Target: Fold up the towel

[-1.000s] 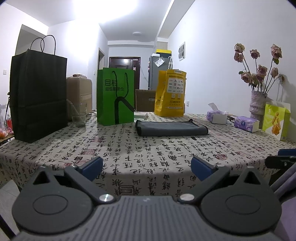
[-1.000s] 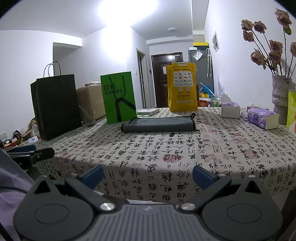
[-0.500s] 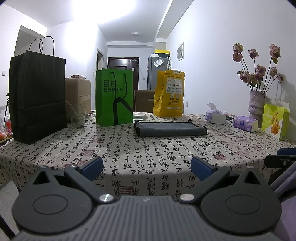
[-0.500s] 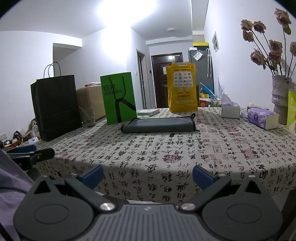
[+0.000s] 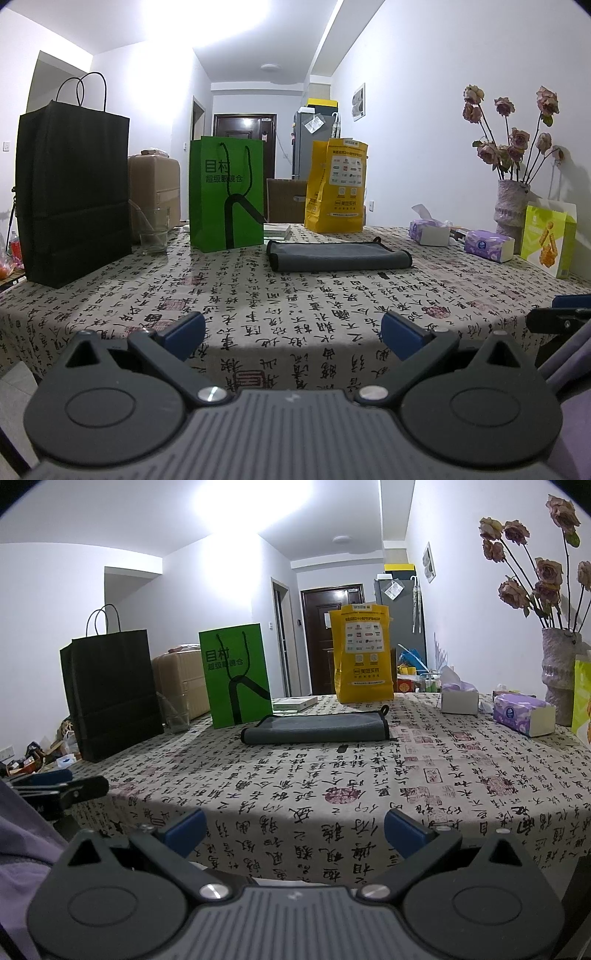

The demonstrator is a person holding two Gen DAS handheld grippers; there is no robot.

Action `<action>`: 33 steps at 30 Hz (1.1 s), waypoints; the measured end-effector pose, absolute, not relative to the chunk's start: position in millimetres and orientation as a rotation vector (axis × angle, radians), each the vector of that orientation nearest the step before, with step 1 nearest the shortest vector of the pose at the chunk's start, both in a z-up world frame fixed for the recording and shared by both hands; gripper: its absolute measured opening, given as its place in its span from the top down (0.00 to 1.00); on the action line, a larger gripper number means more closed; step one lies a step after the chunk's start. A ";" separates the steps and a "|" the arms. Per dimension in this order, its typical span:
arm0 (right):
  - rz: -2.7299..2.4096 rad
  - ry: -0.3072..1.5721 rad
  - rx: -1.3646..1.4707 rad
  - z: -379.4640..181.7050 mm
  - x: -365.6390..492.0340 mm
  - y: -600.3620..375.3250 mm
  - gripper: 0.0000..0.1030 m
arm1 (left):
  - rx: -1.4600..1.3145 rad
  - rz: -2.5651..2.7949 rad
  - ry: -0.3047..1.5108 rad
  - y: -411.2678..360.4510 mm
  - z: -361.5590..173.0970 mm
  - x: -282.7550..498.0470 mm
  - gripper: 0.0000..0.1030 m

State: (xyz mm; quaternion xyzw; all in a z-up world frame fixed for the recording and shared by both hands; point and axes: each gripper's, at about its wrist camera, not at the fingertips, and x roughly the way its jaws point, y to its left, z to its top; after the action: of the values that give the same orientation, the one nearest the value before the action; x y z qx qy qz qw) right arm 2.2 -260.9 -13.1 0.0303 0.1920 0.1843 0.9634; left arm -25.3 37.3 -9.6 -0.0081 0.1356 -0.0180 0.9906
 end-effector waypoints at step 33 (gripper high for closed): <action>0.379 0.406 0.070 -14.1 4.5 -260.9 0.00 | -0.014 -0.046 0.278 36.2 -10.2 -24.2 0.00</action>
State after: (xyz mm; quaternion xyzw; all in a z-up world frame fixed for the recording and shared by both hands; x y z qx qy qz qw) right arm 4.5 -260.9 -14.1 0.0344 0.2003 0.1872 0.9611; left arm -24.2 36.2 -10.2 -0.0071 0.1384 -0.0231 0.9901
